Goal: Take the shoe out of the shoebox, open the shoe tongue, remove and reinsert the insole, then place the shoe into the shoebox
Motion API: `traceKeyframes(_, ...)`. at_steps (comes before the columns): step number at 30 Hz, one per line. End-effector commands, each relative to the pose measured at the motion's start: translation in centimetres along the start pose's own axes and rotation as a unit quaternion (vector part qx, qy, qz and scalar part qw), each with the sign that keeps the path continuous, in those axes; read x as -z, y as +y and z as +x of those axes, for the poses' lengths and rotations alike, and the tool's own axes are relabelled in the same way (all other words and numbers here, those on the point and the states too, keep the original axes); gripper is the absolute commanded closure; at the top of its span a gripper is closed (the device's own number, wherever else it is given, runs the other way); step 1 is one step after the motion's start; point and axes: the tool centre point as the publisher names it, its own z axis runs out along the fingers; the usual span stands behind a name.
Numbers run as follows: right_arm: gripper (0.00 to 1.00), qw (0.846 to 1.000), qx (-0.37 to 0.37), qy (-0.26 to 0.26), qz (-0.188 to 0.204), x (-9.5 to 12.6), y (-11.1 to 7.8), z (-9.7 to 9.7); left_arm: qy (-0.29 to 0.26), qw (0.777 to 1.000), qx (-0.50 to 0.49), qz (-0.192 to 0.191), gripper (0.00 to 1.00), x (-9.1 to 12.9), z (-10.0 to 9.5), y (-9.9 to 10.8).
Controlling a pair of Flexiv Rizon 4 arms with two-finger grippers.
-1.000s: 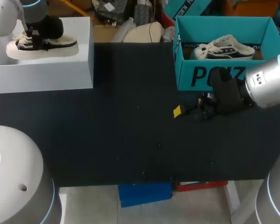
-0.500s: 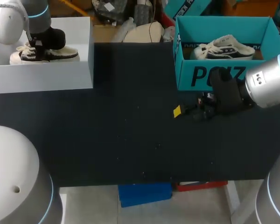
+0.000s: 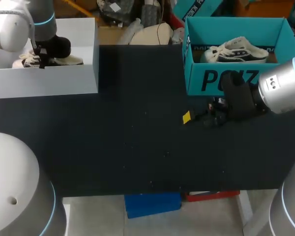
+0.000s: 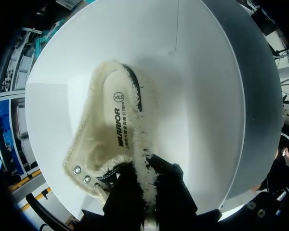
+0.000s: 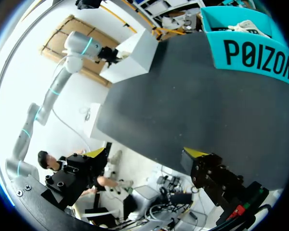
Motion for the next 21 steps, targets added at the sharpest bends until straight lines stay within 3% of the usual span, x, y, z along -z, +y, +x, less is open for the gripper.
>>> traceKeyframes(1, 0.00, 1.000, 0.000, -0.001, 0.001, 0.0, 0.0, 0.0, 0.005, 1.000, -0.004, 0.000, 0.26, 0.3, 0.3, 0.0)
traceKeyframes(3, 0.00, 1.000, 0.000, -0.001, 0.001, 0.0, 0.0, 0.0, 0.008, 1.000, -0.003, 0.004, 0.21, 0.6, 0.5, 0.0)
traceKeyframes(8, 0.00, 1.000, 0.000, -0.001, 0.001, 0.0, 0.0, 0.0, 0.013, 1.000, 0.006, 0.017, 0.24, 2.0, 0.2, 0.2)
traceKeyframes(13, 0.00, 1.000, 0.000, -0.001, 0.001, 0.0, 0.0, 0.0, 0.020, 0.999, 0.008, 0.043, 0.24, 4.9, -0.9, 0.0)
traceKeyframes(15, 0.00, 1.000, 0.000, -0.001, 0.001, 0.0, 0.0, 0.0, 0.010, 0.999, 0.007, 0.033, 0.24, 5.9, -1.2, -0.2)
traceKeyframes(19, 0.00, 1.000, 0.000, -0.001, 0.001, 0.0, 0.0, 0.0, 0.005, 0.999, 0.011, 0.035, 0.00, 8.4, -1.6, -0.5)
traceKeyframes(21, 0.00, 1.000, 0.000, -0.001, 0.001, 0.0, 0.0, 0.0, 0.007, 0.999, 0.020, 0.038, 0.00, 9.7, -1.6, -0.6)
